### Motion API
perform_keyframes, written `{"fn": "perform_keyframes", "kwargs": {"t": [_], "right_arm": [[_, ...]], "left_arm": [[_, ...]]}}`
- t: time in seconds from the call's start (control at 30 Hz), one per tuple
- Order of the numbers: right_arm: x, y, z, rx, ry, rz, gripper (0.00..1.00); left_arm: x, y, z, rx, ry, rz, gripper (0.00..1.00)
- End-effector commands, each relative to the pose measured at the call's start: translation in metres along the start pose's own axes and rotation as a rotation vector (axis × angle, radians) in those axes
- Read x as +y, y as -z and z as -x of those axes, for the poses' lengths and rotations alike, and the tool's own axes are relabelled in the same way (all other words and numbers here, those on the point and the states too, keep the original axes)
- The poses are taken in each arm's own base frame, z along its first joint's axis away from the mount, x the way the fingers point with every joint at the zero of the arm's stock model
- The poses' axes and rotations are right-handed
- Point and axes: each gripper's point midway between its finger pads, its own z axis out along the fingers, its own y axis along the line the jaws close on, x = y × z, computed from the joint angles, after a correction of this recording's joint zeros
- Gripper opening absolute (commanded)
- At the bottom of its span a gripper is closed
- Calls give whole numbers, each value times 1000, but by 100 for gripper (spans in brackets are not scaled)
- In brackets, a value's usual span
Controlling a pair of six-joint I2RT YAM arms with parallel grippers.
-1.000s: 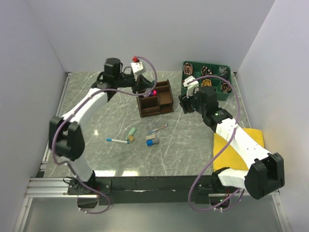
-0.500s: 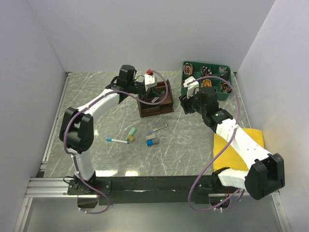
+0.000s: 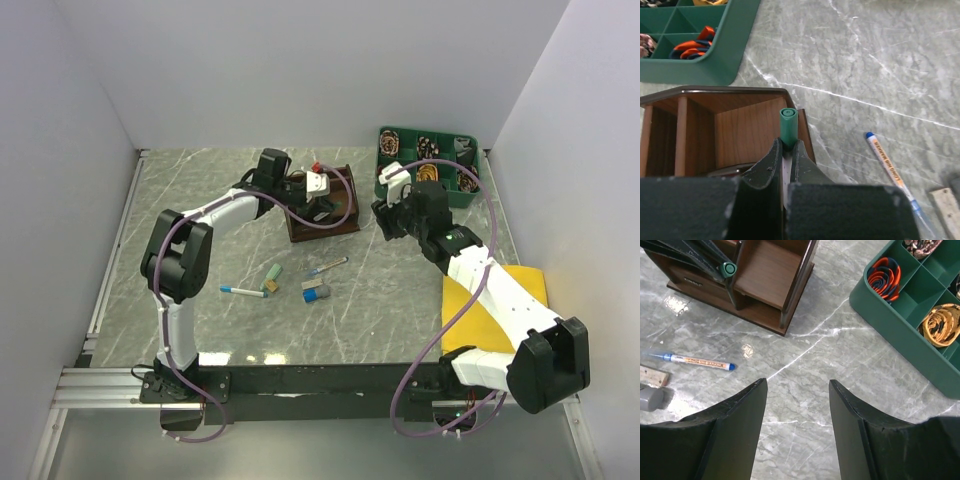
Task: Sort the stationery into containers
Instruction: Place the pen in the storage box.
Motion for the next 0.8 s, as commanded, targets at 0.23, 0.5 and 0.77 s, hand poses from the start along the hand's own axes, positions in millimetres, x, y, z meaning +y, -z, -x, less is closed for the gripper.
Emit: {"fn": "perform_keyframes", "kwargs": {"t": [0.23,0.5,0.77], "right_arm": [[-8,-3,16,-12,-6,-10,60],[-9,-11,24,-17,-7,0,60],[-10,-10,26,-22,-10,-6,60]], "left_arm": [[25,8,-10,1,-107,120,17],[50,24,-7,5,-111,228,43],[45,53,50,-27,-177,258,61]]}}
